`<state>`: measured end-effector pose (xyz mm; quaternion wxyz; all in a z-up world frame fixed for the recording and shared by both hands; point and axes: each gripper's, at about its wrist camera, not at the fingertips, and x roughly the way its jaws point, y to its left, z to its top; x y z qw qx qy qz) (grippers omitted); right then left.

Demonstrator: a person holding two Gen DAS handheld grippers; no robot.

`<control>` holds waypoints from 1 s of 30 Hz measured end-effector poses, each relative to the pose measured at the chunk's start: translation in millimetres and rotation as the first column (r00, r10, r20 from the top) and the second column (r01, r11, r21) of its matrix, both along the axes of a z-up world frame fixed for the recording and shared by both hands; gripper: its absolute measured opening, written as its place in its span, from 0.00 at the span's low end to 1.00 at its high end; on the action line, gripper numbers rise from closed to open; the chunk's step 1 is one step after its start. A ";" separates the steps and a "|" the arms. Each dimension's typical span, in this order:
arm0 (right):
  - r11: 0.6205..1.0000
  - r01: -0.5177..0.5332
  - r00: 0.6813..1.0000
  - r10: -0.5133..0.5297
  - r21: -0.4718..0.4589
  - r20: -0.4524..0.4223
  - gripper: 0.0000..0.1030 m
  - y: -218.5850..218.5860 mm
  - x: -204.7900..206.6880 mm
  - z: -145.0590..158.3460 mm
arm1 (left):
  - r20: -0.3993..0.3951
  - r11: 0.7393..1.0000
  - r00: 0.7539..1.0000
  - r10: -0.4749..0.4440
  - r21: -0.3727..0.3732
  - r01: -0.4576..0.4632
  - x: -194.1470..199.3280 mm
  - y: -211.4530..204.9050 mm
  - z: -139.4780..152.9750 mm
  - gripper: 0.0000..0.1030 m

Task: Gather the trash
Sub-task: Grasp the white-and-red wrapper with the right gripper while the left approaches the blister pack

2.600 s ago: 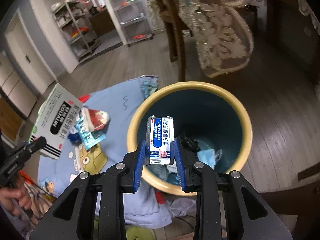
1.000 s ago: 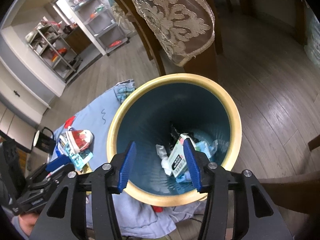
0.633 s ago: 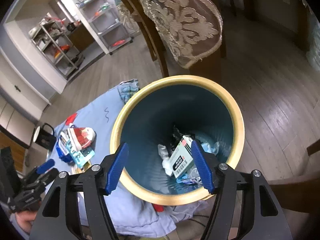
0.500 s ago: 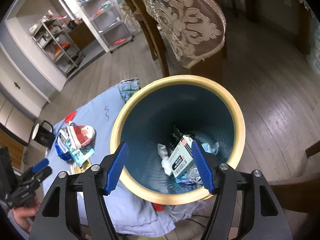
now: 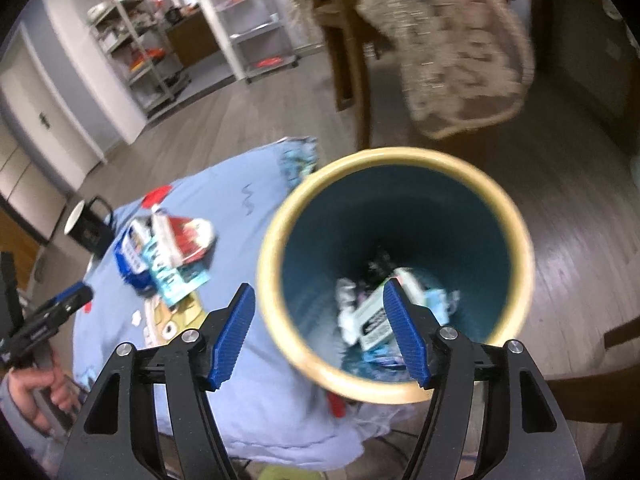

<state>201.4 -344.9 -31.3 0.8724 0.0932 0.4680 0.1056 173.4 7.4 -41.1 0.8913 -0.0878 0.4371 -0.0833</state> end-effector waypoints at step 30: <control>0.835 -0.435 0.900 0.418 -0.337 -0.125 0.22 215.2 81.3 -56.6 | -0.062 0.979 0.984 0.164 -0.112 -0.170 8.1 48.1 -39.1 0.80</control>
